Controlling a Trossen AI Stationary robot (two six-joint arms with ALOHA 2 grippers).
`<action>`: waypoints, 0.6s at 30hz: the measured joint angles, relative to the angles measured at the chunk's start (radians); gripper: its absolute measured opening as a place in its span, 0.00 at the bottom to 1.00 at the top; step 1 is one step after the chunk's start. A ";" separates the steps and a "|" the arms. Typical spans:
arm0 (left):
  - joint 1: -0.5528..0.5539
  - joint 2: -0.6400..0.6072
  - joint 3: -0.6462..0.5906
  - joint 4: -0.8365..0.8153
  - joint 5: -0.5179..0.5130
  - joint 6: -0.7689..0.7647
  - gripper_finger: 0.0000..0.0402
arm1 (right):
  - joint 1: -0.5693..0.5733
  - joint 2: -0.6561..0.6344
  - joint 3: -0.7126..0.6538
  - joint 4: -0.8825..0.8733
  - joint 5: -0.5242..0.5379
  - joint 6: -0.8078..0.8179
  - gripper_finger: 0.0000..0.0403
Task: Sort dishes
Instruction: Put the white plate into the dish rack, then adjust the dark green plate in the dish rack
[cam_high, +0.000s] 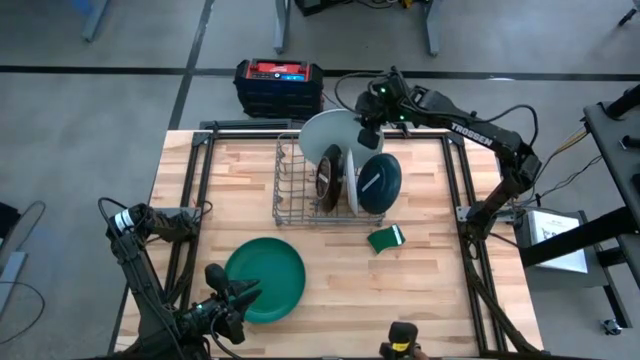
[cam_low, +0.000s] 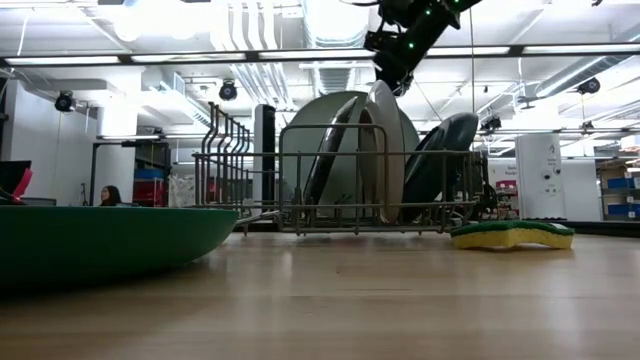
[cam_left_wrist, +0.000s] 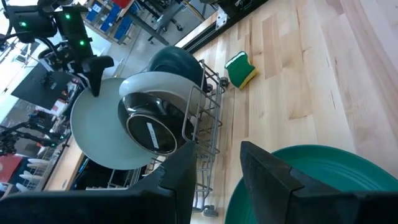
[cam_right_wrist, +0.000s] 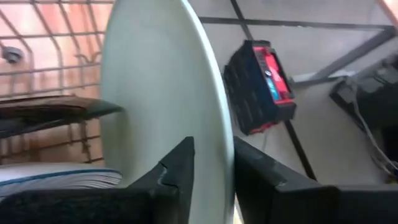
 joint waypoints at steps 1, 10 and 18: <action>0.000 0.000 0.000 0.000 0.000 0.000 0.29 | 0.000 0.000 0.000 -0.001 0.018 0.000 0.23; 0.000 0.000 0.000 0.000 0.000 0.000 0.29 | 0.000 -0.014 0.005 -0.033 0.111 0.005 0.39; 0.000 0.000 0.000 0.000 0.000 0.000 0.29 | 0.000 -0.053 0.006 -0.081 0.112 0.043 0.49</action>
